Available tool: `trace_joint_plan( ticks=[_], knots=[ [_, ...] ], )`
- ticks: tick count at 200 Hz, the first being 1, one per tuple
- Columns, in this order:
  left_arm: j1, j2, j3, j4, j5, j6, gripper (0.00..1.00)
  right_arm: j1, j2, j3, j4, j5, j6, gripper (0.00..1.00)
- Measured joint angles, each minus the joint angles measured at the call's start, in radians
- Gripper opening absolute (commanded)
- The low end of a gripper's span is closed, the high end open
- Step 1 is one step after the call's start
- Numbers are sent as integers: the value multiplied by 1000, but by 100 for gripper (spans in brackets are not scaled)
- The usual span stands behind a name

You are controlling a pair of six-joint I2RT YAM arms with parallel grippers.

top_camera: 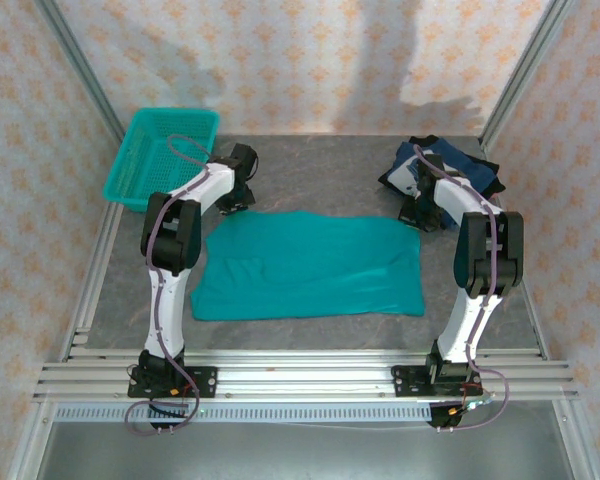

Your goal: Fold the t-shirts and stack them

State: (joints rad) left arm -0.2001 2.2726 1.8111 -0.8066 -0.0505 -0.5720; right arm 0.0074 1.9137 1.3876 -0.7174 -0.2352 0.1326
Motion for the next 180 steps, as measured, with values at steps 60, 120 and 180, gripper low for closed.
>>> trace_joint_plan(
  ticks=[60,120,180],
  knots=[
    [0,-60,-85,12,-3,39,0,0,-3,0,11,42,-12,0],
    [0,-204,-232,56,-2,50,0,0,-79,-34,67,60,-19,0],
    [-8,-331,-330,98,-2,60,0,0,-126,-100,87,64,-22,0]
  ],
)
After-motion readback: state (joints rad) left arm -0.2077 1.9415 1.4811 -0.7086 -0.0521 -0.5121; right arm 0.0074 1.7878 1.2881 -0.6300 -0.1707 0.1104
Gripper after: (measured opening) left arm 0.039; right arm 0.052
